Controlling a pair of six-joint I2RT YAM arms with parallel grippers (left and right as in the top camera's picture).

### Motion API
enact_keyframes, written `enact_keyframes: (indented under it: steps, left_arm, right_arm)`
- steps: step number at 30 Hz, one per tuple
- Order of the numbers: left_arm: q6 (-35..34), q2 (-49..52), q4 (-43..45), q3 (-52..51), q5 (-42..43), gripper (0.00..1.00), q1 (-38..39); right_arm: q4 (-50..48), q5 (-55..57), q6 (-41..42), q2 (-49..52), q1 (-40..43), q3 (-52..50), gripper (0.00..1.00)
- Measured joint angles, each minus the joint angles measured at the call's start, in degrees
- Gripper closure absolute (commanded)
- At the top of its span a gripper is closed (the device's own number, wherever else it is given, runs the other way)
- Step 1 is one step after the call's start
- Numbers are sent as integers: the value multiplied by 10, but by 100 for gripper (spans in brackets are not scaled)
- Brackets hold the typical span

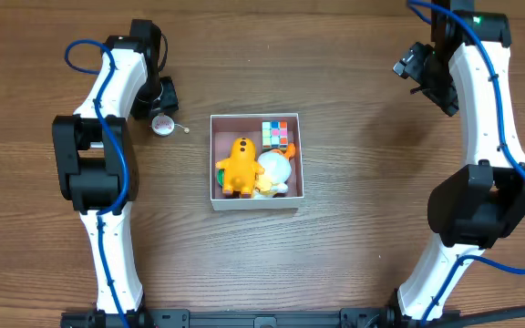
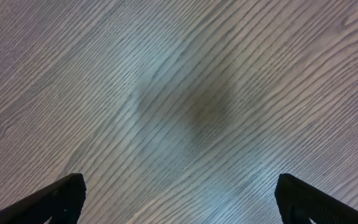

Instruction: Pack container

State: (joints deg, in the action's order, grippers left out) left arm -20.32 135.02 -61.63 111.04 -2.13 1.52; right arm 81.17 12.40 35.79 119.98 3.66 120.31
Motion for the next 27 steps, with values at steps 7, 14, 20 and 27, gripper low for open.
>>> enact_keyframes:
  steps: [7, 14, 20, 27]
  left_arm:
    - [12, 0, 9, -12, 0, 48, 0]
    - [17, 0, 15, -13, 5, 68, 0]
    - [19, 0, 24, -13, 13, 80, 0]
    - [19, 0, 32, -13, 15, 88, 0]
  right_arm:
    - [0, 0, 0, 0, 0, 0, 0]
    - [0, 0, 0, 0, 0, 0, 0]
    - [0, 0, 0, 0, 0, 0, 0]
    - [0, 0, 0, 0, 0, 0, 0]
